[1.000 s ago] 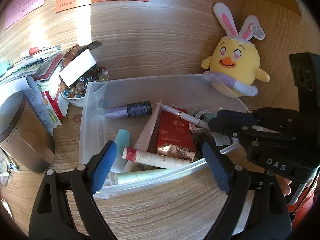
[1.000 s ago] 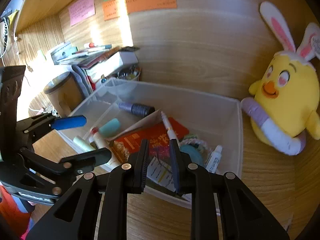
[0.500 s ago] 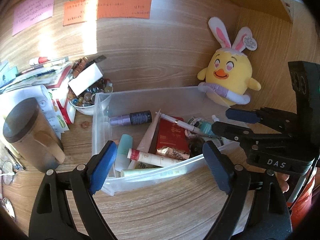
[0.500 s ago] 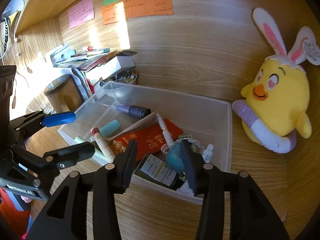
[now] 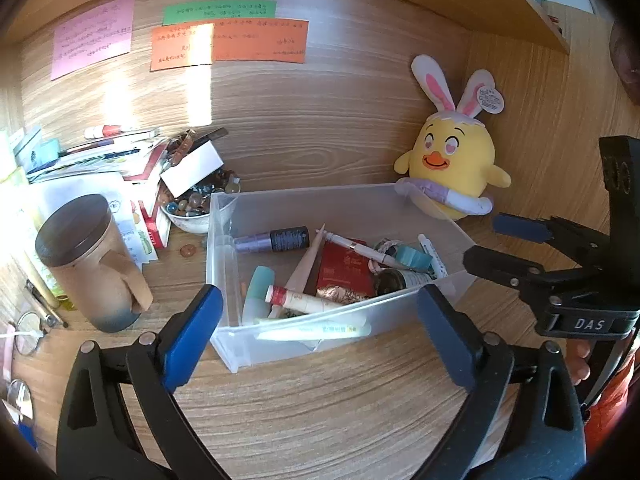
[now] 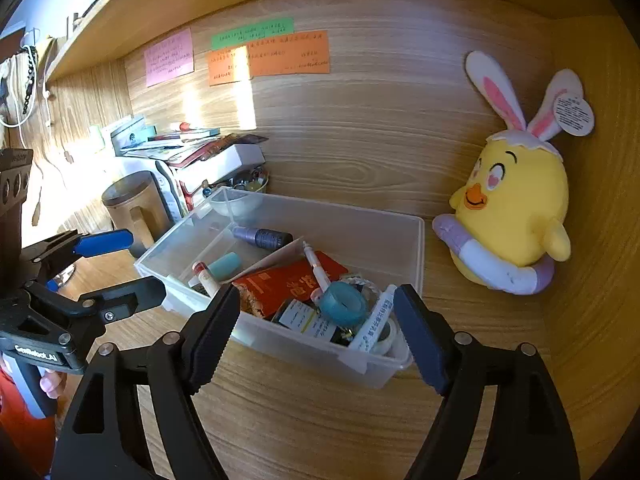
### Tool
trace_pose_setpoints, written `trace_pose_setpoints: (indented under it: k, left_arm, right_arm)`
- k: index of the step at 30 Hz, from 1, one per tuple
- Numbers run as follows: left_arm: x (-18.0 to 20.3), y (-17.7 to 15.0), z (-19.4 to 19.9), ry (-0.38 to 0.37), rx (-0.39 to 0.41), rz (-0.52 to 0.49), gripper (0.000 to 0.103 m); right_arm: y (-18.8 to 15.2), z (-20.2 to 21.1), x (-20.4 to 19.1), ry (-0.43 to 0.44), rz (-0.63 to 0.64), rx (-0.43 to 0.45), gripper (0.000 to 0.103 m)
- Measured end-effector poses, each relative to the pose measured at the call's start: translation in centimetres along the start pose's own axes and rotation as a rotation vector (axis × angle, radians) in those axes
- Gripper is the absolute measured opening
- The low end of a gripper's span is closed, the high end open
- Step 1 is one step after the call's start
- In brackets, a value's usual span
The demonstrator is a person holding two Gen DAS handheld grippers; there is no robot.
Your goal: Organize objects
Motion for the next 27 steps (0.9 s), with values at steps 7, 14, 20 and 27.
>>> trace_pose_setpoints:
  k: [7, 14, 20, 27]
  left_arm:
    - [0.0, -0.9, 0.1, 0.022, 0.004, 0.001, 0.100]
    - [0.3, -1.7, 0.0, 0.030, 0.002, -0.007, 0.100]
    - [0.6, -1.9, 0.0, 0.028, 0.000, -0.013, 0.100]
    - [0.8, -1.9, -0.1, 0.021, -0.003, -0.017, 0.100]
  right_arm:
    - [-1.2, 1.1, 0.0, 0.005, -0.021, 0.012, 0.082]
    - [-2.4, 1.4, -0.2, 0.014, -0.041, 0.007, 0.082]
    - [-3.0, 1.2, -0.2, 0.022, -0.051, -0.001, 0.082]
    - [-3.2, 1.0, -0.3, 0.024, -0.056, -0.004, 0.082]
Point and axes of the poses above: each gripper's, at about its wrist camera, not at the fingertips, and z roughly against the way its jaws point, x to its right, y to its top, the point moved 10 cm from there along -z, roughly the way its jaws point, and after that the axes turned 13 degrees about y, right-handed, at the moved point
